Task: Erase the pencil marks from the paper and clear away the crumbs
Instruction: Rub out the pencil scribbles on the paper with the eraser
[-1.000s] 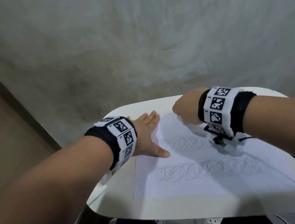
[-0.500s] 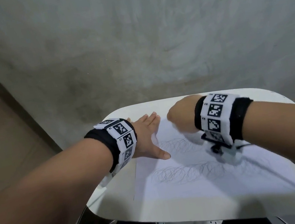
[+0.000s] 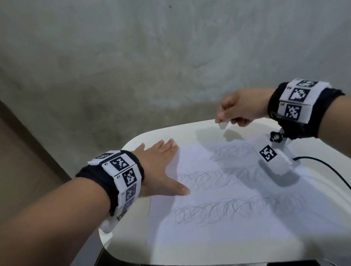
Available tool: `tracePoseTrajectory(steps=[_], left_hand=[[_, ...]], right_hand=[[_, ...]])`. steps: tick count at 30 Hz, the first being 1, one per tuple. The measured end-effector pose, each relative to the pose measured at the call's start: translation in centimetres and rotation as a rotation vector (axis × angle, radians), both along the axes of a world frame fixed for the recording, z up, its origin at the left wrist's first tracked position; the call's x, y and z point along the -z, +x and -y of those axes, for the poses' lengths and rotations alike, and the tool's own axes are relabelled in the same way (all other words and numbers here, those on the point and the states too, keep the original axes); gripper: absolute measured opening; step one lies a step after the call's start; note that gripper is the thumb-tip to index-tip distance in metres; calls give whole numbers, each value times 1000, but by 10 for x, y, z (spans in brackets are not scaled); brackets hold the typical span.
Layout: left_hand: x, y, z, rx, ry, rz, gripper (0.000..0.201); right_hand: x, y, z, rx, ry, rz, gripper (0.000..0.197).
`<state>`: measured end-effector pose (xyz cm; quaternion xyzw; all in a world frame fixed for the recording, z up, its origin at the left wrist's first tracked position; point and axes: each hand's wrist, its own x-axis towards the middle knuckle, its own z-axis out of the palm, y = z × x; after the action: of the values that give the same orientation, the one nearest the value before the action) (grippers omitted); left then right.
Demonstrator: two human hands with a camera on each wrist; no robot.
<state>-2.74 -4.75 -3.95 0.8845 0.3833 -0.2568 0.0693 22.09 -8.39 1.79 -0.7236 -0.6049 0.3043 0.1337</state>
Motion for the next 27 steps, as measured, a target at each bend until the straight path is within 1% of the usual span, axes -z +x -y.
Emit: tracePoseTrajectory(steps=[1,3,4,6,10,13,14,16,18,22,25,27], left_hand=[[-4,1,0,-6,-3,13,124],[-11,11,2,-7,-15,45,126],[-12,18,3,1,-27,50,126],[-11,31,8,16,-49,37,127],[-1,40,15,2,-71,16,132],[3,39,14,9,-81,28,134],[3,40,13,14,-81,26,134],[2,40,13,10,-89,20,134],[1,39,14,-2,-97,25,132],[1,39,15,10,-96,42,133],[1,39,16,16,-87,24,131],[0,40,16,8,-93,26,130]], right_hand=[[1,-4,0,-51,15,135,2],[4,-17,-2,-151,53,384,19],[6,-27,-3,-184,56,461,24],[14,-44,-9,-246,48,565,26],[27,-60,-16,-345,-8,765,20],[30,-68,-18,-433,-36,848,11],[29,-70,-17,-458,-49,868,13],[27,-67,-19,-424,-59,877,19],[26,-66,-20,-390,-46,878,20],[32,-75,-22,-447,-69,849,23],[31,-69,-25,-403,-74,886,22],[35,-74,-26,-454,-53,879,22]])
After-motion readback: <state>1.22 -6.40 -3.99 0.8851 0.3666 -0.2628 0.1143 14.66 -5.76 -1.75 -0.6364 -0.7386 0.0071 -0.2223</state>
